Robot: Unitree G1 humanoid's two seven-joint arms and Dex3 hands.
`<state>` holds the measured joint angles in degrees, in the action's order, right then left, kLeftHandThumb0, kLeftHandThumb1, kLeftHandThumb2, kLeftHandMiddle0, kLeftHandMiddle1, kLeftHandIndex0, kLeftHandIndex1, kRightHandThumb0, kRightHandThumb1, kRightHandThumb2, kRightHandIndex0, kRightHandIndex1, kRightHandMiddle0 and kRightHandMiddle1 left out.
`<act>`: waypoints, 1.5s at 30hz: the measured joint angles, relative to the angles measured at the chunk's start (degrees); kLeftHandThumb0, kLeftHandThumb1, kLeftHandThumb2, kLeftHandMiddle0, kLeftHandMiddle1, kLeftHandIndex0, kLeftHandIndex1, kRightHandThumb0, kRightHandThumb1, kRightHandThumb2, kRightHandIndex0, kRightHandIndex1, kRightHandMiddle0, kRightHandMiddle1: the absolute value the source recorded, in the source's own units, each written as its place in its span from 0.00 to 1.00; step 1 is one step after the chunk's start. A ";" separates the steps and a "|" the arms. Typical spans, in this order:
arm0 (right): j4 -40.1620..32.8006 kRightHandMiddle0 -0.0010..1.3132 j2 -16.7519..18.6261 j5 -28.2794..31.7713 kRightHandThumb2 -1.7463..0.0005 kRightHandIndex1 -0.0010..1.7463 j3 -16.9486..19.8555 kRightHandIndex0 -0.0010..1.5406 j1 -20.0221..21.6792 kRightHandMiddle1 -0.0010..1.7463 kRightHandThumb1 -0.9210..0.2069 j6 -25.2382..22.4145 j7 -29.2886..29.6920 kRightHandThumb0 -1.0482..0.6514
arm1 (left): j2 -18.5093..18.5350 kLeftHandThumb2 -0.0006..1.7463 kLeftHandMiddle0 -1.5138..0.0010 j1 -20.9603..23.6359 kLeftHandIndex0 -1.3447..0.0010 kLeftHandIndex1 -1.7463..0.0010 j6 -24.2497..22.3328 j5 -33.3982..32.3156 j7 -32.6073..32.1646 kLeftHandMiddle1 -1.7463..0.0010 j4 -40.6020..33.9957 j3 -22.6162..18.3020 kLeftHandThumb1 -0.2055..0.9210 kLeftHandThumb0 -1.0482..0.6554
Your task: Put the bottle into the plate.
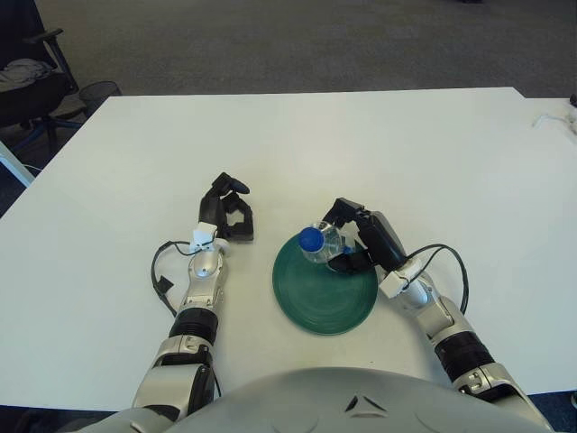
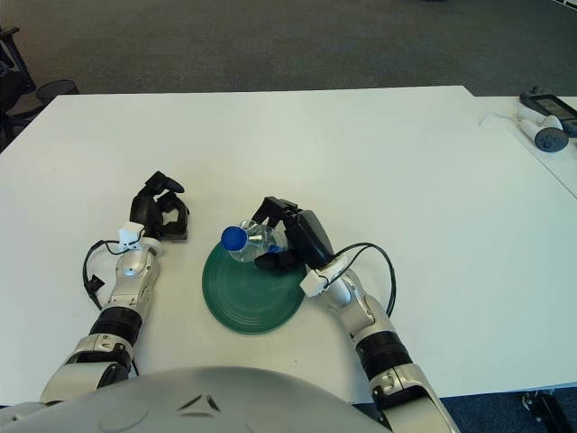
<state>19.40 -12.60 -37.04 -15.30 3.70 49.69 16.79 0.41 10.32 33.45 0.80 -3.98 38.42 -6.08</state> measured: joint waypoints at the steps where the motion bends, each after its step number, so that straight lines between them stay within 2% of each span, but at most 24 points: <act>1: 0.02 0.81 -0.14 -0.97 0.43 1.00 -0.08 0.88 0.11 1.00 0.22 0.06 1.03 0.38 | 0.00 0.99 0.40 0.00 0.48 0.00 -0.01 0.10 -0.08 0.04 -0.01 0.05 0.12 0.61; 9: 0.25 0.79 -1.08 -5.01 0.44 1.00 -1.08 0.86 0.53 1.00 0.22 0.06 6.47 0.39 | -0.01 0.99 0.39 -0.07 0.48 0.00 -0.43 1.11 -1.33 0.05 -0.29 0.45 0.12 0.61; 26: 1.62 0.79 -2.27 -5.23 0.44 1.00 -2.86 0.86 1.76 1.00 0.22 -0.40 8.93 0.39 | -0.18 1.00 0.40 -0.11 0.48 0.00 -0.55 0.66 -1.71 0.04 -0.40 0.49 0.12 0.61; 39: 3.52 0.75 -2.19 2.41 0.46 1.00 -3.17 0.83 2.03 1.00 0.25 0.68 4.88 0.37 | -0.21 1.00 0.40 -0.10 0.48 0.00 -0.46 0.92 -2.14 0.04 -0.33 0.52 0.12 0.61; 45: 3.29 0.71 -2.15 2.61 0.47 1.00 -2.94 0.79 2.00 1.00 0.25 0.52 4.52 0.36 | -0.24 1.00 0.40 -0.14 0.48 0.00 -0.50 0.93 -2.22 0.04 -0.44 0.52 0.11 0.61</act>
<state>22.69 -14.75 -34.44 -18.24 5.70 50.21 21.32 0.17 10.18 32.95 1.73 -6.20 37.97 -5.56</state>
